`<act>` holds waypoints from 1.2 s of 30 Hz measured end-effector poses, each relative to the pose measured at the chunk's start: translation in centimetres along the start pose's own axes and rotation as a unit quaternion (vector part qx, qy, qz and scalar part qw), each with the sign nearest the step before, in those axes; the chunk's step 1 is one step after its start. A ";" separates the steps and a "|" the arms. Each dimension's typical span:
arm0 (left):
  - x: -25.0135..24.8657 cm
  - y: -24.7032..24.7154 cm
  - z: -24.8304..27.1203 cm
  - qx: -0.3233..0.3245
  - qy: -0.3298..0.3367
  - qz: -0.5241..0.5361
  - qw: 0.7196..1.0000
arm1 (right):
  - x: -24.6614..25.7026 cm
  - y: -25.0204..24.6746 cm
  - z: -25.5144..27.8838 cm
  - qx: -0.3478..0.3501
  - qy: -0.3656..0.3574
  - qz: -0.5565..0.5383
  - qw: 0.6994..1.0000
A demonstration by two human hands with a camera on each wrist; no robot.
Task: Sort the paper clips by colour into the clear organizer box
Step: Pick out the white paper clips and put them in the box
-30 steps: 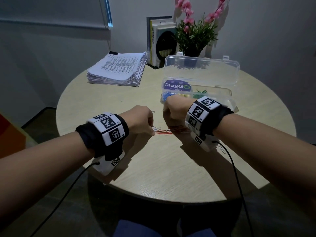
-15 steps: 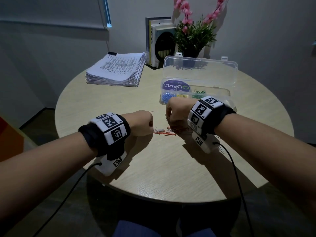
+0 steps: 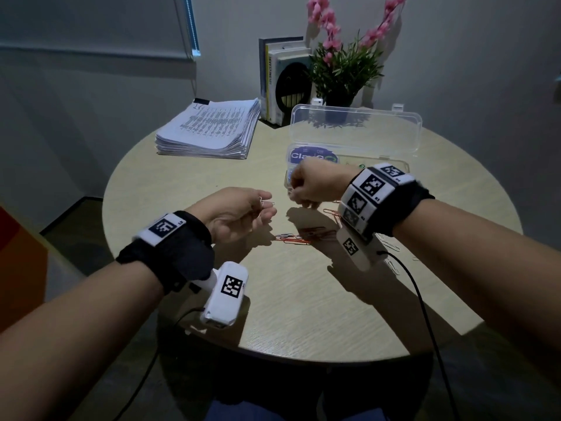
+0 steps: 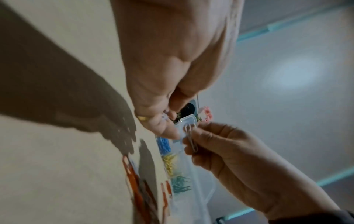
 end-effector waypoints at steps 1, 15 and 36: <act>0.3 0.0 -0.1 -0.010 -0.019 0.049 0.999 | 0.6 -0.4 -0.1 -0.010 -0.005 -0.042 0.999; 1.8 -2.1 -0.9 -0.080 -0.042 0.407 0.909 | 3.5 1.3 -2.7 0.022 -0.048 0.126 0.991; 3.3 -2.0 0.1 -0.074 -0.040 0.417 0.905 | 1.1 4.0 0.0 0.130 -0.053 0.131 0.981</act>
Point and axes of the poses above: each hand's wrist, its own z-axis away from the middle knuckle, its own y-axis out of the palm, x = y × z, the point moved 7 cm from there along -z, towards the middle knuckle, and after that the axes turned 8 degrees about -x, right-handed, at the moved point
